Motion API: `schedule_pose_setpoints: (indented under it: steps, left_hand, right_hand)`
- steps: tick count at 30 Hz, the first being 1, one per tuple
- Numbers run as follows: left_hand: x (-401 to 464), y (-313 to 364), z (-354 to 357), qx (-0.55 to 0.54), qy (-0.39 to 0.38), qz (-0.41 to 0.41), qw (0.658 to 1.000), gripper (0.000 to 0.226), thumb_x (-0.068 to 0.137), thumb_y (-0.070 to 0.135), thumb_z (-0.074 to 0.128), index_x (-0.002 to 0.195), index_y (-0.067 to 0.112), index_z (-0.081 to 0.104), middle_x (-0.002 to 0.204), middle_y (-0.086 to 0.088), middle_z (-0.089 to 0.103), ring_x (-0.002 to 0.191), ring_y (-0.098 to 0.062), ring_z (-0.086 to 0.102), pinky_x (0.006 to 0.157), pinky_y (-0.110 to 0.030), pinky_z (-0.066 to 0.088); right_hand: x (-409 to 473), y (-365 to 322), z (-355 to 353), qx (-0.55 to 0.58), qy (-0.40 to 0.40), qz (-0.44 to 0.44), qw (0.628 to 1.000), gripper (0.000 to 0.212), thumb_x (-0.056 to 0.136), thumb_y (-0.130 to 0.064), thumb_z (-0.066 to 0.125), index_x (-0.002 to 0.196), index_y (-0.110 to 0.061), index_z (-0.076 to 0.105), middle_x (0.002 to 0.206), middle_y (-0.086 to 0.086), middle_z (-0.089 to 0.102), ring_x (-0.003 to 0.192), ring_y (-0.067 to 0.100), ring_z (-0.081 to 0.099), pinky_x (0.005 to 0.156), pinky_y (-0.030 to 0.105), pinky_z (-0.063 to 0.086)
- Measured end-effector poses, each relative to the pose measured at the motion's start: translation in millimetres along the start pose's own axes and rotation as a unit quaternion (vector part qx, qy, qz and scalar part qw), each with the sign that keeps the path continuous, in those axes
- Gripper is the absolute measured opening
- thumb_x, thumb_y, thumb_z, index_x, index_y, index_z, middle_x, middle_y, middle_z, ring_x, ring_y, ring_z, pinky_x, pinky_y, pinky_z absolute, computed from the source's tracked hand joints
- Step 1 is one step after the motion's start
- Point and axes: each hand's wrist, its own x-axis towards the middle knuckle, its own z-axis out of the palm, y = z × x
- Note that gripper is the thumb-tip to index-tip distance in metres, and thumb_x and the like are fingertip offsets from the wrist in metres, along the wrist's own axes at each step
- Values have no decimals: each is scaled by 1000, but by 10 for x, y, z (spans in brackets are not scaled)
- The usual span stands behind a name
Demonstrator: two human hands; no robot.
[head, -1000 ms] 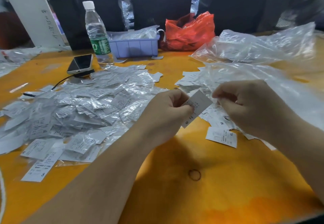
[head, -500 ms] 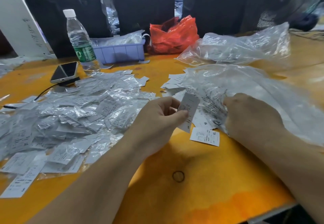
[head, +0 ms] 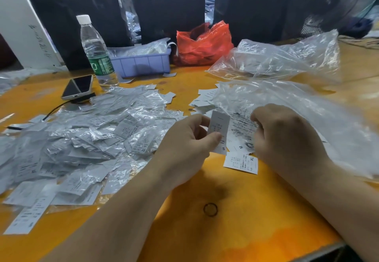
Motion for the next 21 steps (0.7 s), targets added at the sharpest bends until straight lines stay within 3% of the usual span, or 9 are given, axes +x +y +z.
schedule_pose_setpoints:
  steps: [4, 7, 9, 11, 13, 15, 19, 21]
  left_hand:
    - [24, -15, -34, -51, 55, -13, 997, 41, 94, 24, 61, 128, 42, 44, 76, 2, 66, 58, -4, 61, 55, -15, 48]
    - [29, -27, -104, -80, 98, -7, 992, 46, 96, 18, 58, 129, 46, 43, 63, 6, 52, 57, -10, 56, 51, -14, 45]
    - [36, -23, -144, -62, 120, -1, 991, 30, 96, 17, 57, 115, 41, 57, 60, 13, 55, 56, -12, 55, 50, -20, 45]
    - [40, -13, -170, -37, 143, -2, 989, 20, 96, 18, 56, 98, 34, 68, 62, 16, 59, 57, -14, 54, 53, -32, 47]
    - [45, -4, -190, -34, 160, -9, 986, 20, 95, 16, 55, 89, 28, 70, 70, 13, 64, 60, -15, 54, 62, -41, 52]
    - [55, 2, -208, -43, 173, -25, 984, 24, 95, 13, 51, 86, 25, 70, 77, 4, 67, 64, -15, 56, 64, -42, 52]
    - [89, 19, -293, -183, 172, -66, 966, 33, 95, 10, 40, 87, 21, 70, 81, 8, 69, 65, -7, 59, 59, -27, 52]
    - [103, 5, -335, -197, 157, -66, 966, 28, 92, 22, 42, 94, 21, 70, 94, 5, 70, 72, -9, 60, 63, -26, 53]
  right_hand:
    - [-15, -91, -24, 183, 86, -84, 976, 23, 74, 9, 71, 91, -6, 67, 80, 2, 63, 75, 18, 59, 66, 30, 52]
    - [52, -127, -92, 378, 56, 13, 924, 32, 73, 8, 74, 87, -19, 64, 71, -4, 60, 68, 11, 58, 67, 26, 53]
    - [138, -152, -128, 479, -5, 70, 875, 37, 71, 12, 74, 84, -21, 65, 71, -1, 62, 65, 12, 58, 65, 26, 53]
    - [236, -220, -141, 583, -92, 91, 802, 39, 65, 16, 75, 81, -18, 67, 69, -1, 62, 67, 15, 58, 63, 24, 54]
    - [357, -327, -144, 664, -165, 93, 724, 34, 57, 9, 74, 82, -13, 68, 72, 5, 64, 67, 19, 60, 63, 24, 55]
    - [509, -430, -151, 705, -208, 84, 673, 34, 55, 3, 71, 87, -7, 66, 73, 9, 64, 64, 19, 62, 64, 25, 56]
    - [849, -570, -127, 700, -236, 41, 673, 32, 60, 2, 68, 91, -5, 65, 75, 9, 63, 64, 17, 63, 62, 24, 57]
    - [936, -616, -60, 724, -229, 48, 649, 30, 62, 2, 68, 91, -5, 65, 74, 9, 63, 62, 17, 64, 59, 24, 56]
